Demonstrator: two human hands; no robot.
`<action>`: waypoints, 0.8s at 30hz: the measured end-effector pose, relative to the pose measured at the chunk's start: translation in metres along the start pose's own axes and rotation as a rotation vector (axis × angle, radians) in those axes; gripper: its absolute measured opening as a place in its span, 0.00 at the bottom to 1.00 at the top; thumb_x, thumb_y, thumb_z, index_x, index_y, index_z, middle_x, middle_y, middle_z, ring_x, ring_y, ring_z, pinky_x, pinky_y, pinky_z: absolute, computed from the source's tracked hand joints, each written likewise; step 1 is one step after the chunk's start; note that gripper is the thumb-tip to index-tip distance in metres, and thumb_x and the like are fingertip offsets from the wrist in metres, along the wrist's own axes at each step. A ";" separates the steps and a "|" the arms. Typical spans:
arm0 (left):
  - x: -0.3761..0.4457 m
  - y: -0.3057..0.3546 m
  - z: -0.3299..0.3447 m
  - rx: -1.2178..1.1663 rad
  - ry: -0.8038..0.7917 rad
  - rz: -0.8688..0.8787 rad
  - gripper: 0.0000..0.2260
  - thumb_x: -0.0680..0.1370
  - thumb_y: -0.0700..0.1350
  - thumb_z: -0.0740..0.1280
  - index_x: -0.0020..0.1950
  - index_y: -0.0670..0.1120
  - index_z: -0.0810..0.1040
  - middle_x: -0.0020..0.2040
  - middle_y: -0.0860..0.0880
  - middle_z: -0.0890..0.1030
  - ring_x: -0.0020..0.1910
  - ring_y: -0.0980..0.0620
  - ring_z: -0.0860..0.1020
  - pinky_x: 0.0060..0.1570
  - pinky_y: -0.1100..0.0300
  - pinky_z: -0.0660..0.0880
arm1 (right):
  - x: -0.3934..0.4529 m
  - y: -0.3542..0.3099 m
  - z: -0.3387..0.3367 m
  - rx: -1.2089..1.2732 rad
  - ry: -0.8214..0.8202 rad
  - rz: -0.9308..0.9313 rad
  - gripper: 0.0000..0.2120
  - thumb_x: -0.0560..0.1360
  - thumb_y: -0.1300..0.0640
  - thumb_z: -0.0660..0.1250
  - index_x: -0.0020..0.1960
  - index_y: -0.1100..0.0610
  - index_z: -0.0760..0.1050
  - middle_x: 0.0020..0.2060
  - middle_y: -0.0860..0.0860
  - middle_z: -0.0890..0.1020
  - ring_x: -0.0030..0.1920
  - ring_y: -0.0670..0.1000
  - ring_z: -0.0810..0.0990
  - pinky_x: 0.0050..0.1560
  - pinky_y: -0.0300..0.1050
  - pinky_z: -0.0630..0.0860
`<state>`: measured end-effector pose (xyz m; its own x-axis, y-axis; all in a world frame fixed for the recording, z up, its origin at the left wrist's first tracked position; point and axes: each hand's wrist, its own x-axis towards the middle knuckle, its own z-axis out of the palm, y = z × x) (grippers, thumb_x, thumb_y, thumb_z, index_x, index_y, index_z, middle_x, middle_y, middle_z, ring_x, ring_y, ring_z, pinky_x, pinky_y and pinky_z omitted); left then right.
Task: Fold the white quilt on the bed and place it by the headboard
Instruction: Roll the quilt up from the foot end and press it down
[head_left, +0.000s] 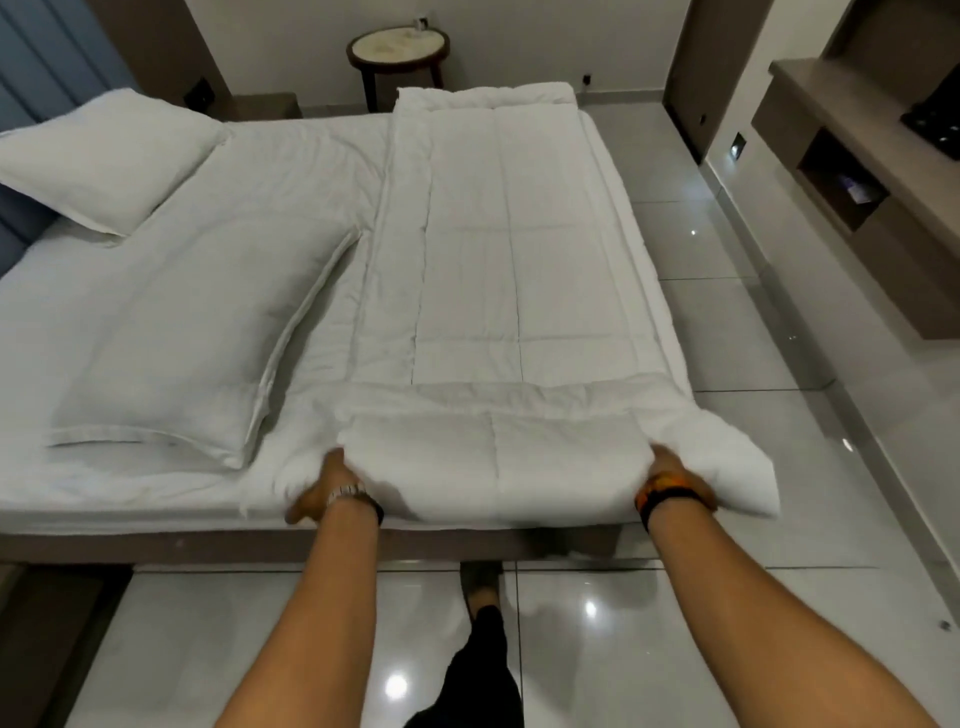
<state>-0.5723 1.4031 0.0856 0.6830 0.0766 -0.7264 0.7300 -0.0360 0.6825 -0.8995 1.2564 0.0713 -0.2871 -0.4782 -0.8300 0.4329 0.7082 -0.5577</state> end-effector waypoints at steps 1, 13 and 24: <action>-0.003 0.020 0.016 -0.078 0.006 0.007 0.41 0.79 0.53 0.72 0.84 0.45 0.52 0.82 0.40 0.61 0.77 0.39 0.67 0.76 0.43 0.64 | 0.001 -0.019 0.022 0.121 -0.015 -0.017 0.38 0.82 0.45 0.67 0.84 0.59 0.55 0.81 0.58 0.66 0.76 0.61 0.71 0.75 0.60 0.70; 0.101 0.059 0.212 0.063 -0.121 0.038 0.38 0.80 0.62 0.67 0.81 0.40 0.61 0.74 0.38 0.73 0.68 0.39 0.76 0.61 0.48 0.77 | 0.089 -0.076 0.186 0.123 -0.087 -0.092 0.32 0.82 0.41 0.67 0.77 0.60 0.69 0.74 0.63 0.74 0.56 0.59 0.80 0.43 0.52 0.82; 0.204 0.016 0.292 -0.048 -0.401 -0.243 0.40 0.66 0.72 0.75 0.71 0.51 0.77 0.67 0.47 0.82 0.67 0.42 0.80 0.69 0.42 0.75 | 0.201 -0.058 0.296 0.013 -0.087 0.054 0.50 0.62 0.30 0.79 0.77 0.49 0.69 0.68 0.53 0.80 0.66 0.60 0.80 0.68 0.65 0.76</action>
<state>-0.4136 1.1273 -0.0748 0.4556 -0.3145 -0.8328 0.8743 -0.0180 0.4851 -0.7293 0.9650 -0.0624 -0.1880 -0.4830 -0.8552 0.4568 0.7278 -0.5115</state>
